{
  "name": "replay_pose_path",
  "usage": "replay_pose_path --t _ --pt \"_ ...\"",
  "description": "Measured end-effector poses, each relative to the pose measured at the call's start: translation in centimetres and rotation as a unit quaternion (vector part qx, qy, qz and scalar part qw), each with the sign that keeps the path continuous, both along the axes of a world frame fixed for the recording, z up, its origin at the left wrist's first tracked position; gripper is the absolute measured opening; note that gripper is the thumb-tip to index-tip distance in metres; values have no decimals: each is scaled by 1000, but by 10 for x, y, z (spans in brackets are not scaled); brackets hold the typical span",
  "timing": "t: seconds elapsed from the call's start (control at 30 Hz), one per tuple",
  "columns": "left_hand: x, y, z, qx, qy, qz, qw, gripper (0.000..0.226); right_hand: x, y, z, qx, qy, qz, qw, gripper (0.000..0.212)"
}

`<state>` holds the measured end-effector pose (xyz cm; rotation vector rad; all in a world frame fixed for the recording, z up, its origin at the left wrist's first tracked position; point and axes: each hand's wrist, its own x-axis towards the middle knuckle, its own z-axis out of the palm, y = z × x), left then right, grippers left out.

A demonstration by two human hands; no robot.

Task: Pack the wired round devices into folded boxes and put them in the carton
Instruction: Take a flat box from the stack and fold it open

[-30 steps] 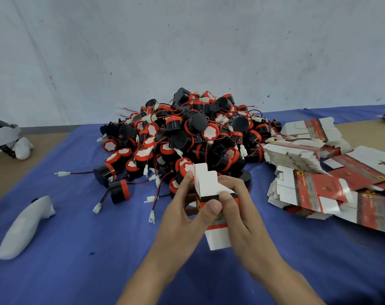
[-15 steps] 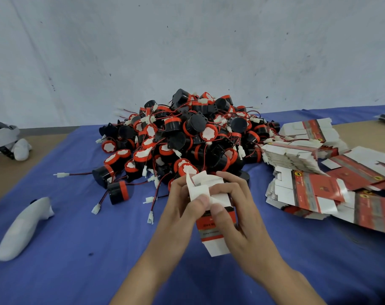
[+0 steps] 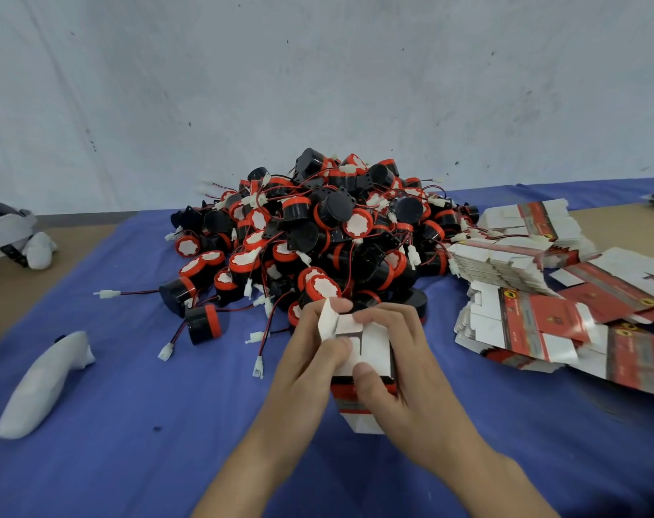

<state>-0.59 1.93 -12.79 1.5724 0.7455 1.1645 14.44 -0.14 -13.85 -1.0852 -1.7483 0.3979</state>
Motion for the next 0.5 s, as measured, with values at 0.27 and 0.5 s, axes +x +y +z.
replay_pose_path --t 0.27,0.5 --pt "3 12 2 -137 -55 -27 989 44 8 3 4 2 -33 -49 998 41" --pt "4 9 3 -195 -81 -88 973 51 12 1 4 14 -68 -59 996 48"
